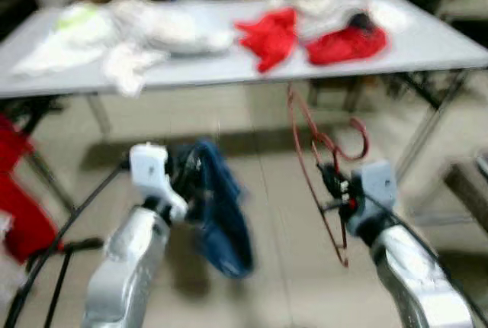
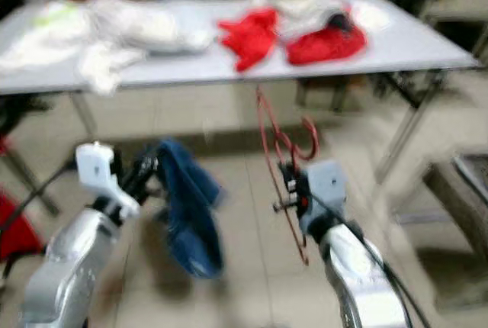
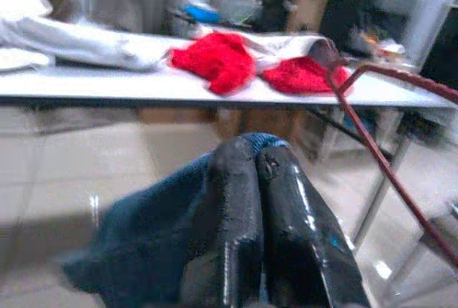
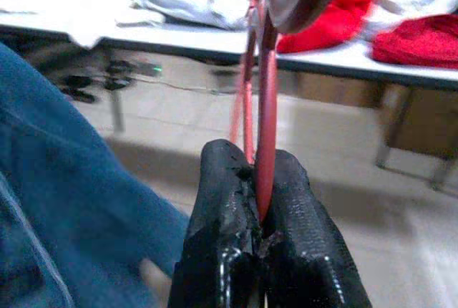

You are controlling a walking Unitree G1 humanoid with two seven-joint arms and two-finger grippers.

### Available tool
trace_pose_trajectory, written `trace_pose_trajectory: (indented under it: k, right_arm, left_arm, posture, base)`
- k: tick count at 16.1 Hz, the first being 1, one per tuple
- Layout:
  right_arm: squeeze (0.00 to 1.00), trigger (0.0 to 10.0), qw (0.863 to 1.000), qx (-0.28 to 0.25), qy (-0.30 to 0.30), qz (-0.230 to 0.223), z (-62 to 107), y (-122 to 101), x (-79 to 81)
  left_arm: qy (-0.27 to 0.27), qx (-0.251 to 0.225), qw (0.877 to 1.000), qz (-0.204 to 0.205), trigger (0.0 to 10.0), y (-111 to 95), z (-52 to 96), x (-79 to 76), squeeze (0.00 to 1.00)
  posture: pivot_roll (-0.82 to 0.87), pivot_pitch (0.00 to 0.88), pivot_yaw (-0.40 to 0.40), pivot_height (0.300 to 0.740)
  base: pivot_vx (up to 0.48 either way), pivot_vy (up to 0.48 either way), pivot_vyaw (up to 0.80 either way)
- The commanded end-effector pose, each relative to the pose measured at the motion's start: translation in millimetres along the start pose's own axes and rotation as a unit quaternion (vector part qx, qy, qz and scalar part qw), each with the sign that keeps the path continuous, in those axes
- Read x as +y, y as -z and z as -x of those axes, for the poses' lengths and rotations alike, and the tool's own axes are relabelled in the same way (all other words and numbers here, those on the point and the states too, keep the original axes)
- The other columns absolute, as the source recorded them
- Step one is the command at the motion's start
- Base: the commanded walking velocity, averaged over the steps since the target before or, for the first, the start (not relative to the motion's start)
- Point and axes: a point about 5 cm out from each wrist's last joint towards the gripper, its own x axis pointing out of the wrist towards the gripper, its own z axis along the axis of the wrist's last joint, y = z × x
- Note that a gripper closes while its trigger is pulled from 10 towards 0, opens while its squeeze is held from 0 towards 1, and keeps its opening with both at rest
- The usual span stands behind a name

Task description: Hang hanger

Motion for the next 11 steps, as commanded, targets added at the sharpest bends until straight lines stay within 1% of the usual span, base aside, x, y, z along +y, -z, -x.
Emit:
trace_pose_trajectory:
  k: [1, 3, 6, 8, 11]
  right_arm:
    - [0.00, 10.0, 1.000, 0.003, -0.002, -0.007, 2.6, -1.2, 3.1]
    - [0.00, 10.0, 1.000, 0.006, -0.005, -0.003, 2.0, -2.1, 6.2]
    - [0.00, 10.0, 1.000, 0.007, -0.003, -0.005, 0.6, -4.6, 7.4]
    - [0.00, 10.0, 1.000, 0.010, 0.002, -0.007, -2.0, -5.3, 7.6]
    - [0.00, 10.0, 1.000, 0.010, 0.010, -0.004, -3.9, -8.0, 5.8]
  left_arm:
    - [0.002, -0.008, 1.000, -0.004, 10.0, -7.2, -4.2, -2.8, 0.00]
    - [0.001, -0.008, 1.000, 0.000, 10.0, -8.4, -7.5, -5.8, 0.00]
    - [-0.007, -0.001, 1.000, 0.000, 10.0, -8.2, -11.7, -4.8, 0.00]
    - [-0.010, 0.002, 1.000, 0.002, 10.0, -8.6, -16.4, -6.5, 0.00]
    - [-0.006, 0.005, 1.000, 0.003, 10.0, -7.2, -19.5, -11.4, 0.00]
  posture:
    - [-0.12, 0.000, 0.059, 0.740]
    - [-0.12, 0.000, 0.059, 0.740]
    - [-0.13, 0.000, 0.063, 0.740]
    - [-0.13, 0.000, 0.063, 0.740]
    - [-0.13, 0.000, 0.067, 0.740]
  base:
    - [0.307, 0.000, 0.00]
    - [0.362, 0.000, 0.00]
    - [0.413, 0.000, 0.00]
    - [0.441, 0.000, -0.54]
    - [0.441, 0.000, -0.80]
